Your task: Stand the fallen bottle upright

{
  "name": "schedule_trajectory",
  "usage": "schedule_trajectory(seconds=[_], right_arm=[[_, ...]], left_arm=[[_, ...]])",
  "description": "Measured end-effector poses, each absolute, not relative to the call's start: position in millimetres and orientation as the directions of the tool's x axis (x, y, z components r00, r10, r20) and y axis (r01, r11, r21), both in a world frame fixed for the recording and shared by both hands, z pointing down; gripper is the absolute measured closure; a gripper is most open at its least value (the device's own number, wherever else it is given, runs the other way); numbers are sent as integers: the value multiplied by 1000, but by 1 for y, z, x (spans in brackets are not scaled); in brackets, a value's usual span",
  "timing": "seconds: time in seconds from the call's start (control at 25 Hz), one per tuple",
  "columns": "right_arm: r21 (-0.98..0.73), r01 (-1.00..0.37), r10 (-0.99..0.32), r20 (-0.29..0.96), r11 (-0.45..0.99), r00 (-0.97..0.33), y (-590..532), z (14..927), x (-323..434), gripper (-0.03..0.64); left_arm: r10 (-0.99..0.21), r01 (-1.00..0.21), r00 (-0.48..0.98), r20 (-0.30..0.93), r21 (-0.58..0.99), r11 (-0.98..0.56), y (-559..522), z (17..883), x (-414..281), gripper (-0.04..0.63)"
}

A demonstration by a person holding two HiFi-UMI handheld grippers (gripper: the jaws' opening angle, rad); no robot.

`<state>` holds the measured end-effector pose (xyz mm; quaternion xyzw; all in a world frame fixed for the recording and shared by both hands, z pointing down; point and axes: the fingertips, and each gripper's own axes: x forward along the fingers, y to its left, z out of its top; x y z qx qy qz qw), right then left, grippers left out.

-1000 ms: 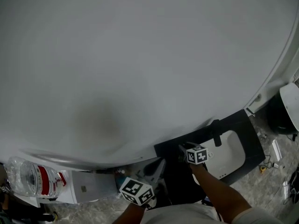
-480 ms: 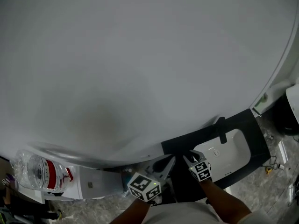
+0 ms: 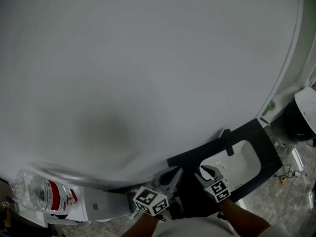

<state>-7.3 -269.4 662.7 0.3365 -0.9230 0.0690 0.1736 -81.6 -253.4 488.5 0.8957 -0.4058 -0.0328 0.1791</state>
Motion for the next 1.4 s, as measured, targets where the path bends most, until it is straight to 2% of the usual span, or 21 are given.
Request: schedule_trajectory(seconds=[0.2,0.4,0.72,1.4], right_arm=[[-27,-666,-648,205,746,-734,-277,565,-5,509],[-57,-646,-638,114,761,-761,-281,486,-5,611],[-41,-588,-586,55,808,-809,-285,412,-24,615],[-71,-589,-587,38,805,-808,-286,403,-29,615]], left_arm=[[-732,-704,679,48,322,-633,-258,469,-75,589],[-730,-706,682,28,285,-648,-266,448,-66,589],[-727,-704,687,-3,247,-666,-275,422,-57,589],[-731,-703,681,-31,254,-665,-282,410,-62,589]])
